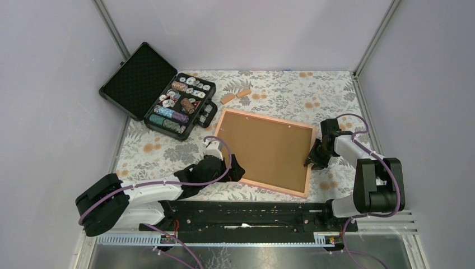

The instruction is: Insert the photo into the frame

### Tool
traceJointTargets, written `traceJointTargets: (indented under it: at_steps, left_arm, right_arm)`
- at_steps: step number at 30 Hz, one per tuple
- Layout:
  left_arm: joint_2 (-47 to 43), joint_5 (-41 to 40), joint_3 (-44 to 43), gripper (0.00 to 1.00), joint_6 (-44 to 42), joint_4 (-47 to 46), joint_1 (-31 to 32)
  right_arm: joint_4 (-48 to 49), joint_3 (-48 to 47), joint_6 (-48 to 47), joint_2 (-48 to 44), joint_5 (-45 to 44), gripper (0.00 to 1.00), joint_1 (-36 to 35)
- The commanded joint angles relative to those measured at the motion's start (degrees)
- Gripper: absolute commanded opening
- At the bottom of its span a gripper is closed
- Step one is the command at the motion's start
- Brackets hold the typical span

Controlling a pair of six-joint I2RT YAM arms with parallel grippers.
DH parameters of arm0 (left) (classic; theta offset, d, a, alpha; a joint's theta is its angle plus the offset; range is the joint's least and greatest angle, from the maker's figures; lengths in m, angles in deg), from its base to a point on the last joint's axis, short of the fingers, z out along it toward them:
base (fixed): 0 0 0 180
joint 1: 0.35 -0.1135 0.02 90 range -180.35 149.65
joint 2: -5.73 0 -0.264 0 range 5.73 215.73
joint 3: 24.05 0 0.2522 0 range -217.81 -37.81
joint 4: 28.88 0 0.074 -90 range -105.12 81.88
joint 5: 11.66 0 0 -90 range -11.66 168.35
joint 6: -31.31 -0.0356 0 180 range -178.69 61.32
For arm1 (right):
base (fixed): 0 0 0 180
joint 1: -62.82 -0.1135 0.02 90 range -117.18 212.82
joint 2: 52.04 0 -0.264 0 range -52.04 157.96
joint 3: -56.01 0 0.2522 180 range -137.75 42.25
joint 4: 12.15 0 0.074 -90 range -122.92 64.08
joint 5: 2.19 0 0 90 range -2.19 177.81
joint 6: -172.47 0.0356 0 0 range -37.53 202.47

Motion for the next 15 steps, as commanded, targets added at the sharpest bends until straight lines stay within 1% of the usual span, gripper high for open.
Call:
traceJointTargets:
  at_steps: [1,6,15]
  left_arm:
    - [-1.3,0.2,0.9,0.99,-0.1,-2.4,-0.2]
    - [-1.5,0.3,1.0,0.99,-0.1,-2.3,-0.2]
    - [-1.8,0.1,1.1,0.99,-0.1,-2.3,-0.2]
  right_arm:
    - [-1.2,-0.4,0.9,1.6,-1.0,0.3,-0.9]
    - [-1.4,-0.8,0.7,1.5,-3.1,0.2,-0.9]
    - [-0.8,-1.0,1.2,-0.6,-8.5,0.11,-0.9]
